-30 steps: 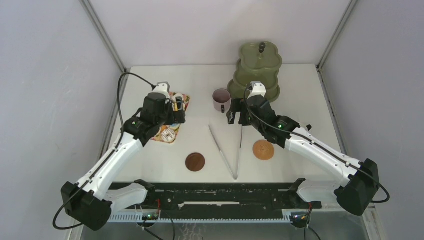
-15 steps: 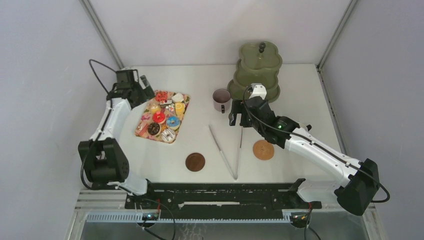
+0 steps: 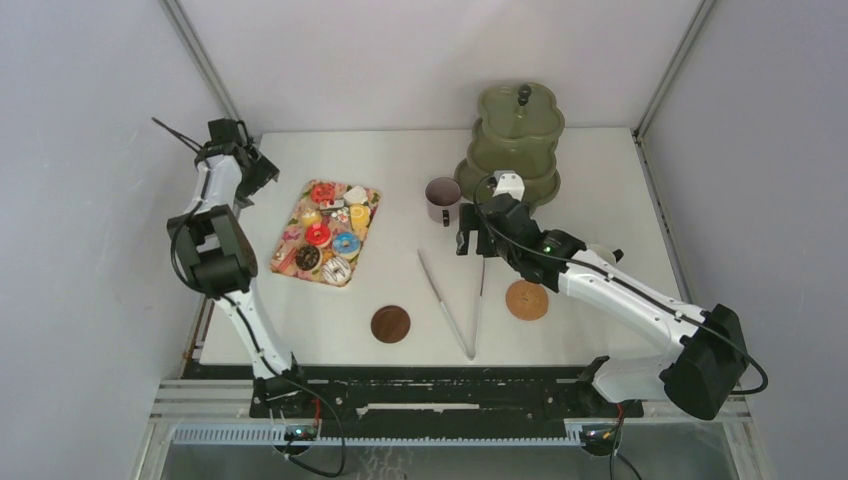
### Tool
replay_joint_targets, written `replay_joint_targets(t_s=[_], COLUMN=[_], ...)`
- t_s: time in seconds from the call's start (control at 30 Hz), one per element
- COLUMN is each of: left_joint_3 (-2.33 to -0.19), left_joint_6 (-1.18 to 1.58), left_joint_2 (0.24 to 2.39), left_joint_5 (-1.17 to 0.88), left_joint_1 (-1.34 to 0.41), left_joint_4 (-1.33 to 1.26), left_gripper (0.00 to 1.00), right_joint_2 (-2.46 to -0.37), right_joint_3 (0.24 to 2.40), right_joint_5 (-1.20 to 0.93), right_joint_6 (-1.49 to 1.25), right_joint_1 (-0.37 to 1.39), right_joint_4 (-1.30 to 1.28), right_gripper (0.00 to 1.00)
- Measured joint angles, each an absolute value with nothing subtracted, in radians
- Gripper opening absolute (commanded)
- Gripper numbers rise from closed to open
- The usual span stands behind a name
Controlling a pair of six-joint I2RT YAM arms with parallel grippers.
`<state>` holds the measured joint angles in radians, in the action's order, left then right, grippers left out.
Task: Serve the afternoon tea
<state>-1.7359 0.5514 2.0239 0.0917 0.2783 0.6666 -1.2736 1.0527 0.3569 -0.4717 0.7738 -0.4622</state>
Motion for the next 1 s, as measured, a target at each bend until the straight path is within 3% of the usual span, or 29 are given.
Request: replay_joint_targets(t_s=[0.13, 0.27, 0.83, 1.0], left_joint_3=[-1.888, -1.899, -1.667, -1.592], left_joint_6=[0.577, 0.596, 0.658, 0.705], left_joint_2=[2.163, 2.219, 2.16, 2.11], left_joint_5=[0.133, 0.176, 0.186, 0.171], left_joint_1=[0.281, 0.281, 0.194, 0.155], left_joint_4=[0.731, 0.797, 0.786, 0.754], left_gripper=[0.82, 0.82, 0.8, 0.86], right_joint_2=[-1.291, -1.298, -1.32, -1.312], right_joint_3=[1.053, 1.053, 1.053, 1.053], right_joint_5=[0.352, 0.337, 0.297, 0.3], right_joint_6=[-0.469, -0.469, -0.477, -0.481], right_joint_1=[0.764, 0.742, 0.707, 0.707], right_joint_4=[-0.46, -0.458, -0.447, -0.465], right_gripper=[0.98, 0.98, 0.98, 0.98])
